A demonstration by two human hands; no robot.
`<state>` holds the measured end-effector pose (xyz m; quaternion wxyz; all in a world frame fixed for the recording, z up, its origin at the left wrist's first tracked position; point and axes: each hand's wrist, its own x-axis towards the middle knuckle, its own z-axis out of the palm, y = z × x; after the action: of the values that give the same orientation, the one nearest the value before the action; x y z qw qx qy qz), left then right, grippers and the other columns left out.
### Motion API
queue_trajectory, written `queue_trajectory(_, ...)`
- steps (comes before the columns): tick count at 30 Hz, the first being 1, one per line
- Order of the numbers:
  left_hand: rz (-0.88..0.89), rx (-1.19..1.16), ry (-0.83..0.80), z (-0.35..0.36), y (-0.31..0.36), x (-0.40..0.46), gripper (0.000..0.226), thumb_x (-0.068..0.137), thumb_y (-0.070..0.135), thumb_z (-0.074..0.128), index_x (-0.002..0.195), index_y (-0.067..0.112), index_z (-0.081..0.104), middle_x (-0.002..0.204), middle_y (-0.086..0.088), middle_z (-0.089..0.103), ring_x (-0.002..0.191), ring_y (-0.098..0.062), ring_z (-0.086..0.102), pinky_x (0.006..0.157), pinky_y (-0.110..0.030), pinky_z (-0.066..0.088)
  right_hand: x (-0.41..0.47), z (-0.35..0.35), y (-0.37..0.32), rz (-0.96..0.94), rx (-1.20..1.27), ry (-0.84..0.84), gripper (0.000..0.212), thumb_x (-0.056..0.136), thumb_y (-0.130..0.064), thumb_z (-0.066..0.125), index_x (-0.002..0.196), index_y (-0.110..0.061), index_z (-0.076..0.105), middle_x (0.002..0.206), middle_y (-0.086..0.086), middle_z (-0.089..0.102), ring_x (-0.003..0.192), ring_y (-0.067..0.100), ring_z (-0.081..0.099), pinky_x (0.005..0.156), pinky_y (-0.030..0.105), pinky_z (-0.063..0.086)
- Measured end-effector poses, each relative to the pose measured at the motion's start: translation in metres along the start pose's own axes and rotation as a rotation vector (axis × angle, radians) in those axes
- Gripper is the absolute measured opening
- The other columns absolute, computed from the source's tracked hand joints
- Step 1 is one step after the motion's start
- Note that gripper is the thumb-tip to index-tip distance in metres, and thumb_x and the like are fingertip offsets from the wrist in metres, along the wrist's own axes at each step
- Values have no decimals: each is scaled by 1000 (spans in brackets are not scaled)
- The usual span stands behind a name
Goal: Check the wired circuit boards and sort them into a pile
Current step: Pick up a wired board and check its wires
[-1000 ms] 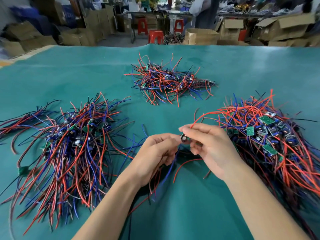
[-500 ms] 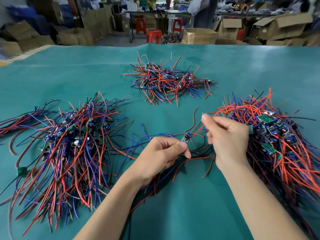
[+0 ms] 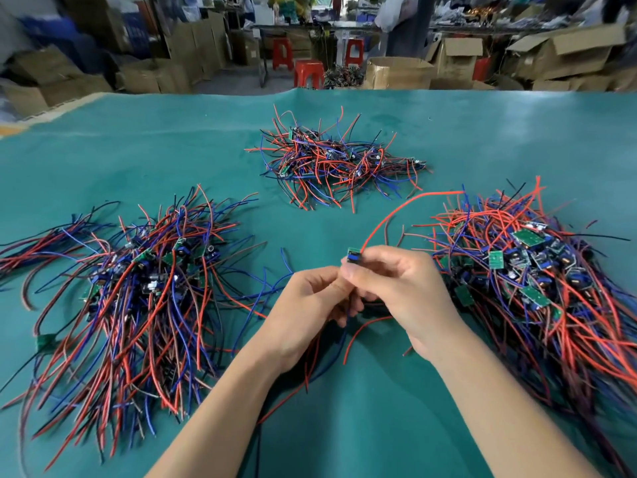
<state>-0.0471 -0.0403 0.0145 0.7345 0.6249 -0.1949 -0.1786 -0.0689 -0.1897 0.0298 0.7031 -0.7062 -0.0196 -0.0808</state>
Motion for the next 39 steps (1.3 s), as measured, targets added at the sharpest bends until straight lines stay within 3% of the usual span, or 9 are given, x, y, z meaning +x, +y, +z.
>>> queue_trajectory(7,-29,85,-110,0,5,-3,26,94,28,57,74,15,68,65,-6,58,61,-13,48,57,-23,37,7,-21,-11,-157,-95,394,14,80,-19,82,69,-26,77,64,-12,66,58,3,51,57,19,42)
queue_trajectory(14,-15,24,-99,1,5,-3,28,93,26,56,72,19,72,75,-11,65,68,-15,55,59,-23,43,-3,-73,-69,-223,67,577,11,90,-12,74,81,-19,75,68,-6,67,59,8,57,54,18,46)
queue_trajectory(19,-48,-42,-54,0,4,-1,24,91,31,59,82,13,73,73,-8,65,67,-14,58,60,-23,46,-4,-122,-110,-66,-476,496,11,87,-24,78,83,-27,68,56,-12,68,50,-3,62,47,15,51)
queue_trajectory(24,-52,-32,-45,1,2,0,22,89,25,60,86,7,71,72,-8,66,69,-17,57,60,-23,46,-2,-145,-98,146,-1266,483,33,68,-61,74,84,-33,66,80,-2,73,91,35,70,93,53,53)
queue_trajectory(28,-56,-44,-35,1,2,0,19,86,23,60,85,7,70,71,-8,65,69,-20,56,60,-23,46,26,-90,-94,-44,-1270,336,23,64,-66,57,85,-62,62,68,-27,66,77,17,70,80,33,54)
queue_trajectory(31,-59,-56,-36,1,2,0,17,84,20,59,84,7,70,71,-7,65,69,-19,56,59,-22,46,75,-39,-62,1,-1285,-5,27,78,-45,66,104,-43,73,110,-7,76,109,24,67,92,35,51)
queue_trajectory(33,-55,-54,-37,0,2,1,17,85,18,58,84,7,71,71,-7,65,70,-19,56,59,-22,46,112,-11,-36,97,-1313,-144,40,91,-32,63,130,-31,66,135,5,65,121,30,61,97,35,50)
queue_trajectory(37,-50,-66,-34,-2,2,1,15,86,16,58,82,10,71,72,-8,66,69,-17,58,59,-22,47,149,13,-6,292,-1295,-148,51,96,-27,50,147,-19,49,127,11,63,80,33,70,64,38,61)
queue_trajectory(39,-45,-66,-37,-2,2,1,16,89,13,58,82,10,71,73,-8,66,69,-16,58,59,-22,47,154,14,0,314,-1286,-83,46,90,-21,50,134,-12,57,105,12,67,71,30,70,66,38,62)
